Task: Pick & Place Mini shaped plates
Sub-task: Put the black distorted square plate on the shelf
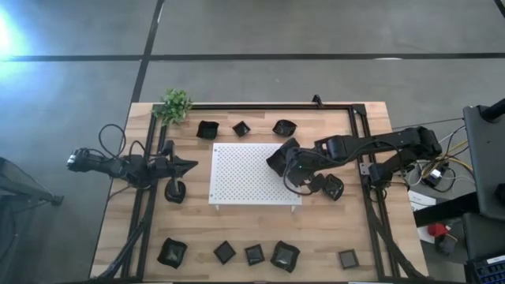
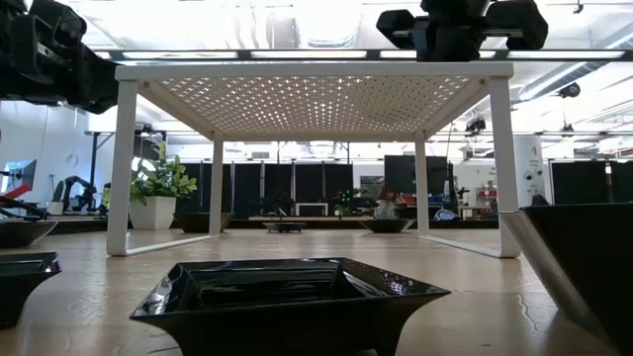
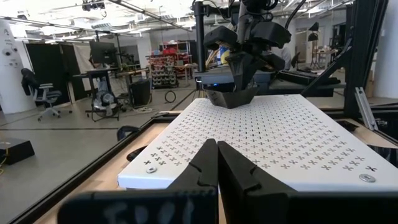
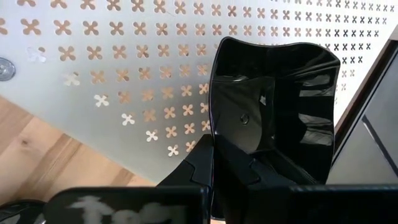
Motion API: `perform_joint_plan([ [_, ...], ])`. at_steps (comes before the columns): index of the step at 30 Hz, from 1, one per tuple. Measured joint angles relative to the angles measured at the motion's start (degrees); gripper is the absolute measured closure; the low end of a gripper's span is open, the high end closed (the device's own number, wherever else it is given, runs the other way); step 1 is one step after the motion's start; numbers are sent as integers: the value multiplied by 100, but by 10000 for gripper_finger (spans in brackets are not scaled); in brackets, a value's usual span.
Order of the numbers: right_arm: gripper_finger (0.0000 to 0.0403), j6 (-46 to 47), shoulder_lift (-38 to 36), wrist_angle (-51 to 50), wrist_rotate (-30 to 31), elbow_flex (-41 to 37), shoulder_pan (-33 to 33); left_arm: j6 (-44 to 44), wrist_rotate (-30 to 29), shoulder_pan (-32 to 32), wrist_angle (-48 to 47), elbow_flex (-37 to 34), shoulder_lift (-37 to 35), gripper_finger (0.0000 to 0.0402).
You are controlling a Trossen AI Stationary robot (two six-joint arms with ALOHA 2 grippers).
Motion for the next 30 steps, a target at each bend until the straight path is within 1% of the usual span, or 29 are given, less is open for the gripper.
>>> perform_joint_plan([
  [7, 390, 4, 2, 2, 268, 0, 0, -264, 4, 0, 4, 0, 0, 401],
  [19, 330, -43, 2, 24, 274, 0, 24, -281, 17, 2, 4, 0, 0, 401],
  [23, 315, 73, -7, 37, 279, 0, 24, -281, 20, 1, 6, 0, 0, 401],
  [26, 313, 271, -24, 71, 276, 11, 24, -281, 20, 0, 7, 0, 0, 401],
  [30, 319, 539, -27, 63, 262, 181, 24, -281, 22, 0, 7, 0, 0, 401],
])
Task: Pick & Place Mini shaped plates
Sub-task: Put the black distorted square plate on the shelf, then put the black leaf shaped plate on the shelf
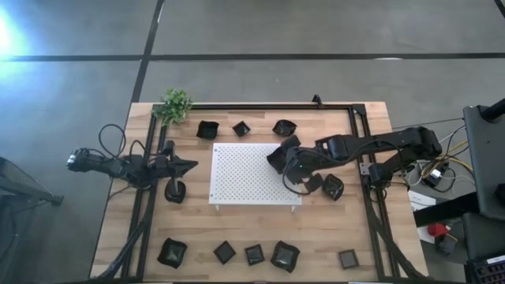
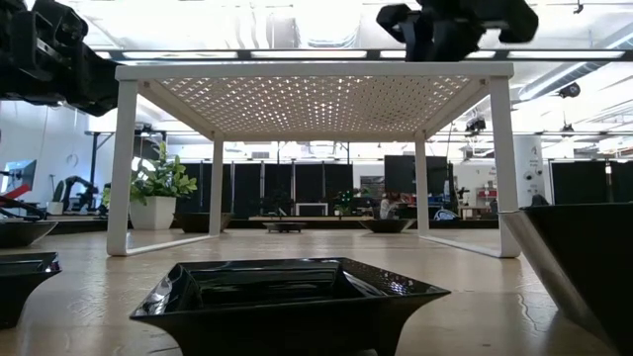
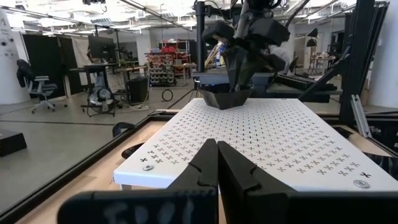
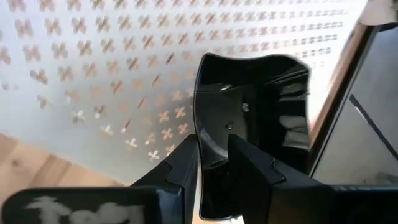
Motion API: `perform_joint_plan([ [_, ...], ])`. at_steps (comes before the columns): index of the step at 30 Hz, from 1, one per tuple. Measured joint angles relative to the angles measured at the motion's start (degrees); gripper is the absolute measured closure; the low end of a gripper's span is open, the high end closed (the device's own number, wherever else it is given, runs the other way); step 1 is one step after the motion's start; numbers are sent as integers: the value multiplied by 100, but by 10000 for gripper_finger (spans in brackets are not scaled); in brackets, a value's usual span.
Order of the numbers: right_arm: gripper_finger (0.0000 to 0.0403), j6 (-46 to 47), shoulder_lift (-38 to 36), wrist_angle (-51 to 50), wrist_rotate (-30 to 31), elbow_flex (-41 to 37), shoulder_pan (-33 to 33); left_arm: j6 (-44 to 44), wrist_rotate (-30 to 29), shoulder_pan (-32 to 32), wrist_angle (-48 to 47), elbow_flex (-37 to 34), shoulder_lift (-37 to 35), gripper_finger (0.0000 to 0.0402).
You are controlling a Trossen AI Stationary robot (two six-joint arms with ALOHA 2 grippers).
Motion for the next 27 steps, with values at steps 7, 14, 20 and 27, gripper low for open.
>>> perform_joint_plan([
  [7, 334, 169, -8, -8, -34, 339, 0, 67, -2, 2, 2, 0, 0, 401],
  [14, 331, 232, -8, -56, -40, 665, 0, -66, -2, 0, -13, 193, 11, 401],
  [20, 333, 506, -22, -79, -39, 954, 0, -93, 0, 1, -21, 556, 94, 401],
  [27, 337, 544, -93, -70, -40, 1043, 2, -206, -85, 2, -848, 1243, 497, 401],
])
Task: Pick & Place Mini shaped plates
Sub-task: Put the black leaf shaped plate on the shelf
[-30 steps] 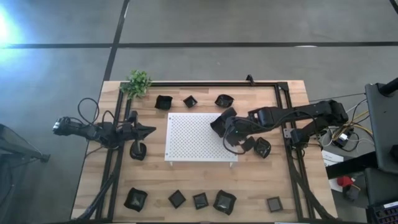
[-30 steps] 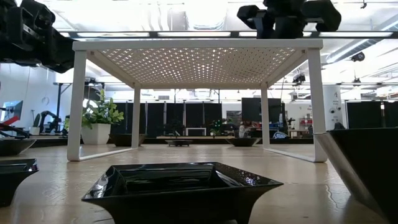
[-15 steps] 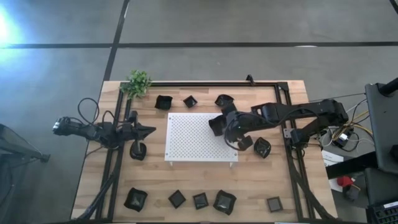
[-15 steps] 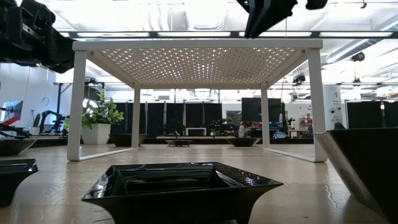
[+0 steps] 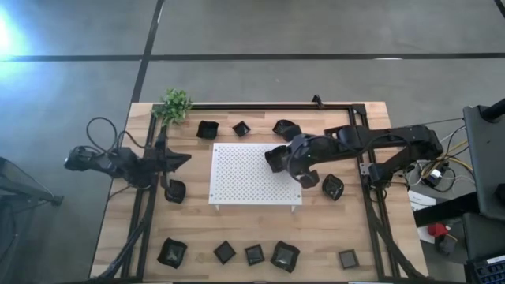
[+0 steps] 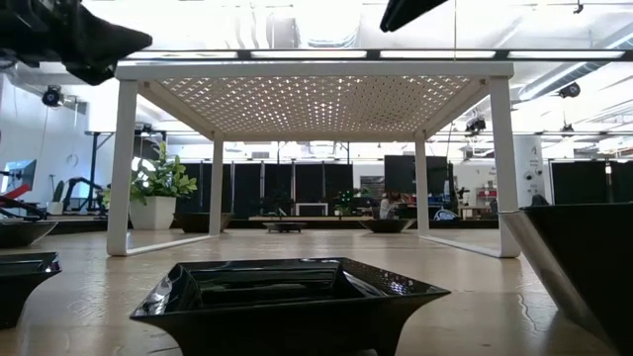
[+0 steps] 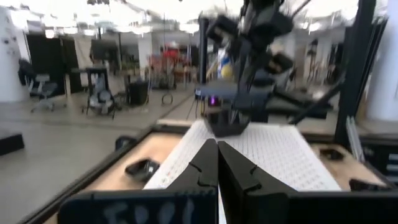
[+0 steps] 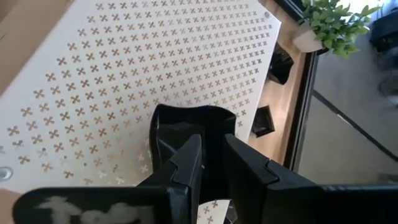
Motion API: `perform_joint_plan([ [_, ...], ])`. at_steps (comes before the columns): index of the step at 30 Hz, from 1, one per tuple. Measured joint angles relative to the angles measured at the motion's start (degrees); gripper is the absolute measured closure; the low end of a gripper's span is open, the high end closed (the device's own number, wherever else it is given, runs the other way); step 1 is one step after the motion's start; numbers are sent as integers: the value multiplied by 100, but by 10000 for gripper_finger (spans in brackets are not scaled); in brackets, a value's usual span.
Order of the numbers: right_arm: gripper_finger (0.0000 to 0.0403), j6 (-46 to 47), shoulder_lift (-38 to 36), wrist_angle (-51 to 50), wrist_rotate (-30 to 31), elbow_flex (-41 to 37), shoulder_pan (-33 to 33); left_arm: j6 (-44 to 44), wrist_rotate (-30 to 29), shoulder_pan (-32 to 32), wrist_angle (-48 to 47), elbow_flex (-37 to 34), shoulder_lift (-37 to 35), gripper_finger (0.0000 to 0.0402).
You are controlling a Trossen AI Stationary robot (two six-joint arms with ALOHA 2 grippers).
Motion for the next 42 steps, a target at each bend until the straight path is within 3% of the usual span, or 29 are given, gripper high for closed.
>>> perform_joint_plan([
  [9, 327, 828, -359, -16, 2, 0, 0, -953, -135, 0, -1538, 1213, 1112, 401],
  [25, 335, 1196, -1067, -3, 0, -7, 26, -2099, -110, 0, -4687, 3192, 3037, 401],
  [36, 322, 1188, -1089, 120, 1, -12, 26, -2352, 1536, -2, -5382, 3256, 3549, 401],
  [42, 325, 1177, -1089, 122, 2, -11, 26, -2841, 1479, 2, -5372, 3225, 3824, 401],
])
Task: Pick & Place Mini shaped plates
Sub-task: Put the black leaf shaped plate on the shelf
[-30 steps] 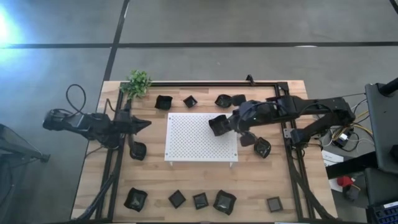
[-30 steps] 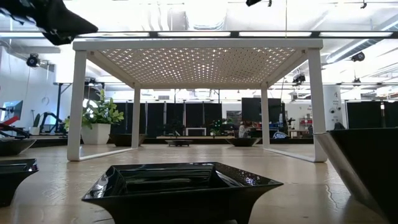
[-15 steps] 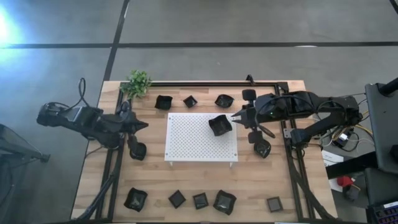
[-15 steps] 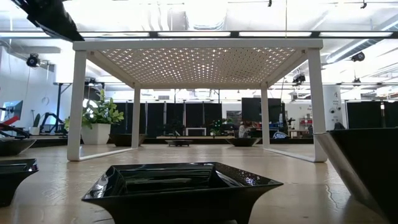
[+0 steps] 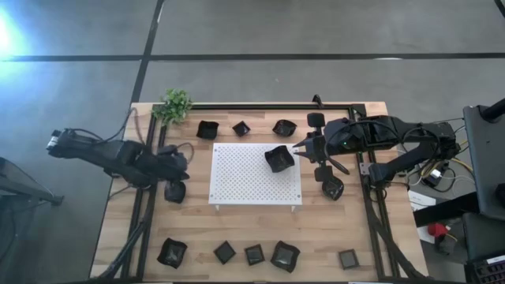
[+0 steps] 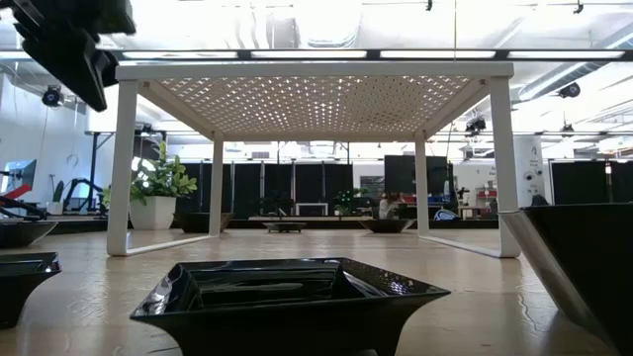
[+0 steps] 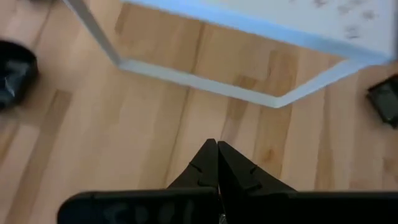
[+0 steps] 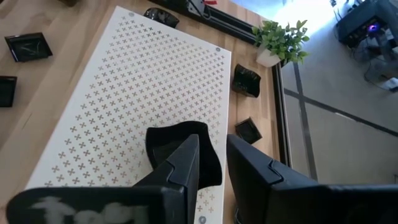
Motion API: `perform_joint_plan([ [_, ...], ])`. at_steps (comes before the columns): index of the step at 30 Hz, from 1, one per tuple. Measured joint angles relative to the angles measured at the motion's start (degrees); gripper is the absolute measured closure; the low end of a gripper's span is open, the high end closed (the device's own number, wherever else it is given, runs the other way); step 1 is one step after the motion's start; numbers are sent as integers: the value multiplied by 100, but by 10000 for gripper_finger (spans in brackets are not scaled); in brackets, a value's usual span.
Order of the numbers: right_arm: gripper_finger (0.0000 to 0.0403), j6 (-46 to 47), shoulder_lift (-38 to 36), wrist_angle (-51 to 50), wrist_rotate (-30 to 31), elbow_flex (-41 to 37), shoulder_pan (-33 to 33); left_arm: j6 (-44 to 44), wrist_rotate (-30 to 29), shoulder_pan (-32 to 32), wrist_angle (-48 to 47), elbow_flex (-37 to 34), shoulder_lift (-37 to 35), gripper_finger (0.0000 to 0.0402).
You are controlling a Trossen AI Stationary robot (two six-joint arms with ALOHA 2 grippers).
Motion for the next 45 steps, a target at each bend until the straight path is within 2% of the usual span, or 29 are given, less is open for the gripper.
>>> perform_joint_plan([
  [6, 334, -6, 0, 7, 0, 0, 0, -983, -7, 0, -30, -8, 223, 397],
  [12, 332, -23, 0, 22, 2, 0, 0, -1558, -3, 0, -119, -16, 447, 348],
  [16, 326, -6, 0, 22, 4, -2, 0, -2357, -3, 0, -119, -16, 608, 328],
  [23, 326, -6, 0, 20, 9, 0, 0, -3746, 18, 0, -121, -30, 959, 326],
  [29, 335, 10, 0, 16, 9, -1, 0, -4567, 480, -7, -224, -47, 1225, 326],
  [36, 328, 11, 2, 9, 7, -2, 0, -5491, 577, -26, -212, -518, 1446, 326],
  [45, 326, -32, 2, 7, 9, 0, 0, -5773, 603, -26, 427, -1051, 1506, 326],
])
